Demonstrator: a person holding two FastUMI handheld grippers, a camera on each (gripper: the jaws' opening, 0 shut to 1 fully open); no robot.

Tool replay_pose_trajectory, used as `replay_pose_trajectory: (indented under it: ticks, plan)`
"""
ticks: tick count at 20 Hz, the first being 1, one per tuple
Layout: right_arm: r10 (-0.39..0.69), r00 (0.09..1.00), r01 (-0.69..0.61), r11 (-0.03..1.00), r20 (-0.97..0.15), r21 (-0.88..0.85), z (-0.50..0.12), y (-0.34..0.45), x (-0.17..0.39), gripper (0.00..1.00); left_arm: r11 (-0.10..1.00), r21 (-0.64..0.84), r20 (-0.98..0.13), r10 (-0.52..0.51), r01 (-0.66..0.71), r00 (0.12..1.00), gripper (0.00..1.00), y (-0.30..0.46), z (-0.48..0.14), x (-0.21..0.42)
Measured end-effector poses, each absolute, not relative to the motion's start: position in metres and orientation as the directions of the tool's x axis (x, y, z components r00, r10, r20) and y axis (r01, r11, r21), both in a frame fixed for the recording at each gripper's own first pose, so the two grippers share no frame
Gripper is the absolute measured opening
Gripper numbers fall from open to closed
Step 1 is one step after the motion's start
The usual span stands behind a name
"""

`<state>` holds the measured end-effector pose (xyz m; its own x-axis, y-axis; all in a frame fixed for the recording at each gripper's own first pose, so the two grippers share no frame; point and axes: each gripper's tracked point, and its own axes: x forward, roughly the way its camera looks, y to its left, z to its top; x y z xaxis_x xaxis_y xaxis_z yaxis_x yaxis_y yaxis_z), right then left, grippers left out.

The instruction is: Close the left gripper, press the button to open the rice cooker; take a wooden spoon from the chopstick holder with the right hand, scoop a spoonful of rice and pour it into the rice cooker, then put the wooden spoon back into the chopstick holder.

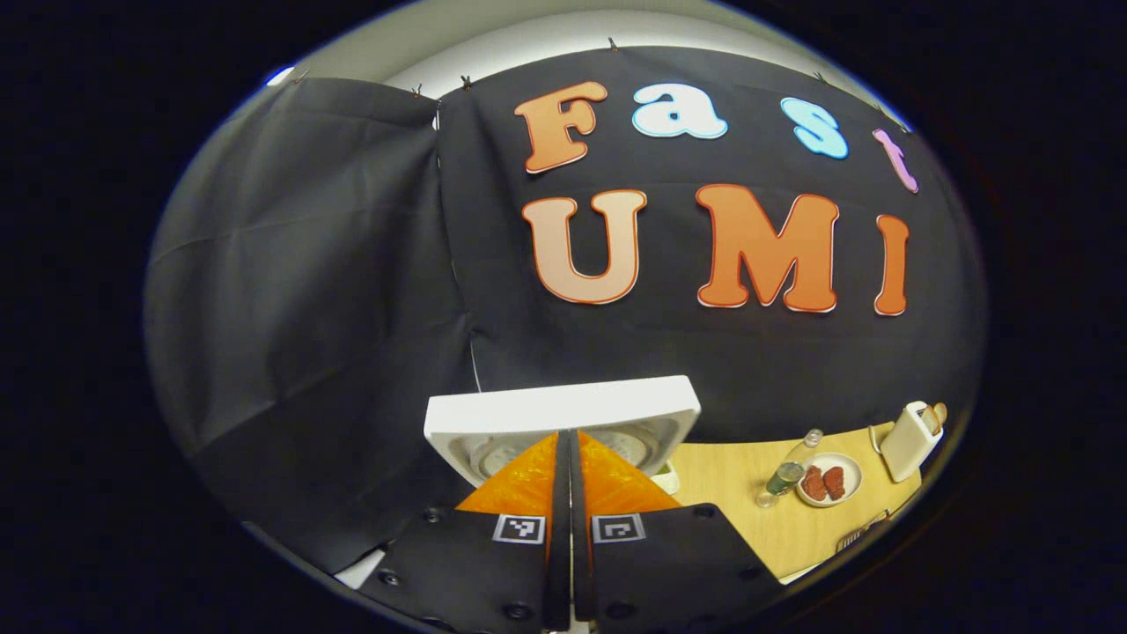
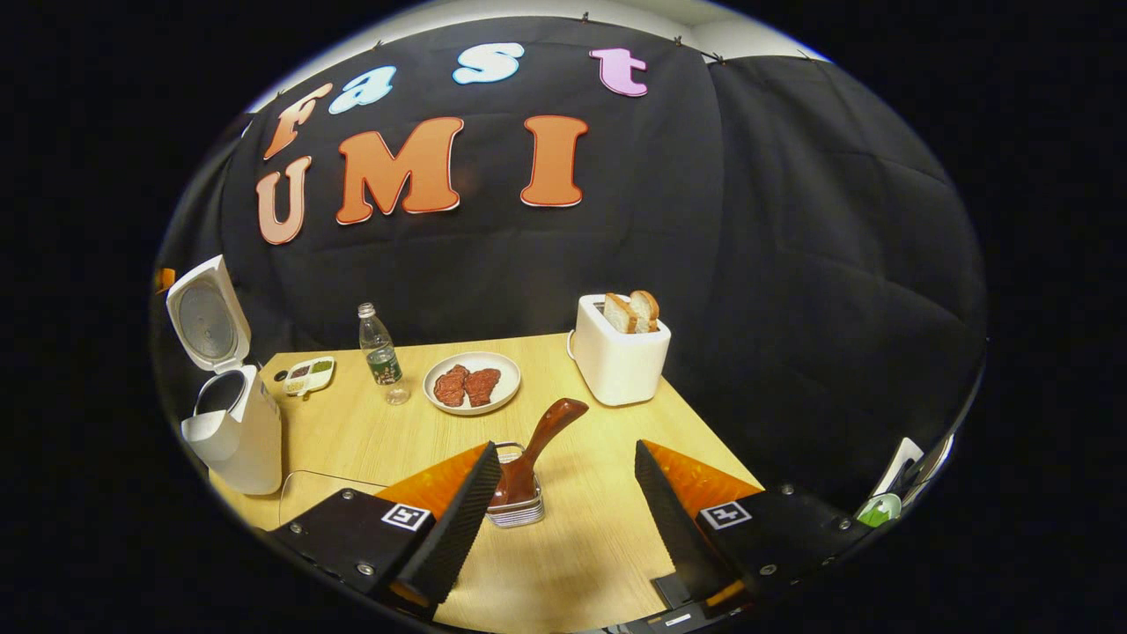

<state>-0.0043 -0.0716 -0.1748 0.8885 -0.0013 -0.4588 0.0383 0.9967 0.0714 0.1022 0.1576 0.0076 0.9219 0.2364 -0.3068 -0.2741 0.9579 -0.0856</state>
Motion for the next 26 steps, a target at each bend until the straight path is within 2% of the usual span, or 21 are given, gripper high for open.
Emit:
replay_pose_trajectory:
  ticks: [3, 5, 6, 7, 8, 10, 13, 16, 23, 25, 26]
  plan:
    - [0.028, 0.881, 0.022, 0.995, -0.473, 0.099, -0.182, -0.067, 0.006, 0.95, 0.955, -0.112, -0.258, 0.240, -0.276, 0.936, 0.11, 0.153, 0.025, 0.081]
    - [0.045, 0.876, 0.014, 0.993, -0.480, 0.118, -0.188, -0.065, 0.014, 0.96, 0.957, -0.112, -0.234, 0.235, -0.266, 0.943, 0.19, 0.148, 0.032, 0.068]
    - [0.050, 0.874, 0.013, 0.992, -0.483, 0.126, -0.191, -0.065, 0.019, 0.96, 0.958, -0.116, -0.228, 0.231, -0.262, 0.946, 0.31, 0.144, 0.035, 0.060]
    - [0.056, 0.871, 0.012, 0.991, -0.488, 0.135, -0.195, -0.064, 0.024, 0.95, 0.959, -0.122, -0.219, 0.227, -0.258, 0.949, 0.39, 0.140, 0.037, 0.055]
    - [0.064, 0.866, 0.010, 0.989, -0.495, 0.145, -0.199, -0.065, 0.028, 0.95, 0.958, -0.129, -0.214, 0.224, -0.255, 0.951, 0.52, 0.135, 0.039, 0.048]
    - [0.080, 0.855, 0.005, 0.987, -0.512, 0.163, -0.209, -0.065, 0.037, 0.95, 0.958, -0.128, -0.217, 0.227, -0.258, 0.950, 0.67, 0.126, 0.035, 0.036]
    - [0.133, 0.831, -0.014, 0.976, -0.540, 0.219, -0.227, -0.055, 0.049, 0.92, 0.954, -0.142, -0.247, 0.225, -0.265, 0.943, 0.70, 0.111, 0.022, 0.018]
    - [0.184, 0.807, -0.026, 0.960, -0.560, 0.278, -0.243, -0.042, 0.061, 0.87, 0.950, -0.175, -0.286, 0.202, -0.258, 0.937, 1.00, 0.081, 0.005, 0.001]
    - [0.237, 0.785, -0.055, 0.947, -0.572, 0.317, -0.272, -0.030, 0.093, 0.69, 0.949, -0.138, -0.332, 0.225, -0.283, 0.916, 1.00, 0.051, -0.012, -0.036]
    - [0.256, 0.779, -0.057, 0.938, -0.572, 0.341, -0.279, -0.028, 0.095, 0.56, 0.944, -0.129, -0.354, 0.243, -0.304, 0.903, 1.00, 0.046, -0.017, -0.048]
    - [0.268, 0.782, -0.057, 0.930, -0.563, 0.364, -0.278, -0.025, 0.097, 0.46, 0.941, -0.125, -0.362, 0.251, -0.314, 0.898, 0.98, 0.045, -0.019, -0.053]
